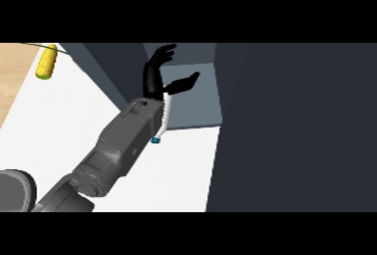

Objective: Pick up the bottled water, place it into the cabinet and close the cabinet

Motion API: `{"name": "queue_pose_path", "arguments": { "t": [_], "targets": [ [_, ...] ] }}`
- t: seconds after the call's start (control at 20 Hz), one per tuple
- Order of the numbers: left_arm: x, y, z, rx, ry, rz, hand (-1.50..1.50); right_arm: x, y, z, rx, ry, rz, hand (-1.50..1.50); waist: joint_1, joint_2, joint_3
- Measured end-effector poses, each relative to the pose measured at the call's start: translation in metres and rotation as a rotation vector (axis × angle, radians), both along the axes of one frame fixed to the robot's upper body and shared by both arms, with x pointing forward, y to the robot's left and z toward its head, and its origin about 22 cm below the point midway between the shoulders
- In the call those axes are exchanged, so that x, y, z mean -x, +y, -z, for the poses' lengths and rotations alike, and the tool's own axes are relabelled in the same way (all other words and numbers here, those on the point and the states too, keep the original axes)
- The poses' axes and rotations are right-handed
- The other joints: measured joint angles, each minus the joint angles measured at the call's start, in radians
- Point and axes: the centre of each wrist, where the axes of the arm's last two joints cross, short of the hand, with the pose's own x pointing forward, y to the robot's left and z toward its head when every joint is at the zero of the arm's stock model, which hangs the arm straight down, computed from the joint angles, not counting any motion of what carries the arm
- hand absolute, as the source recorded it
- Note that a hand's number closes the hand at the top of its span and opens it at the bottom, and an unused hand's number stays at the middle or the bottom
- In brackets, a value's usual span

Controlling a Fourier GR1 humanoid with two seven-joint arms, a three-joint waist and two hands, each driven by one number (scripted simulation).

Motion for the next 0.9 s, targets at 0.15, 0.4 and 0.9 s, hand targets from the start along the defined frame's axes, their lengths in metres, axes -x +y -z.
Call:
{"name": "queue_pose_path", "arguments": {
  "t": [0.15, 0.4, 0.9],
  "targets": [
    [-0.002, 0.000, -0.004, 0.016, 0.000, 0.002, -1.50, 0.001, -0.001, 0.002, 0.002, -0.002, -0.002, -1.50, -0.001, 0.000, 0.000],
    [-0.004, 0.000, -0.006, 0.038, -0.013, 0.017, -1.50, 0.000, -0.003, 0.003, -0.005, -0.007, -0.001, -1.50, -0.002, 0.000, 0.000],
    [-0.008, -0.008, -0.020, 0.124, -0.082, 0.194, -1.50, 0.003, -0.001, 0.004, -0.019, -0.002, -0.007, -1.50, 0.006, -0.004, 0.000]
  ]
}}
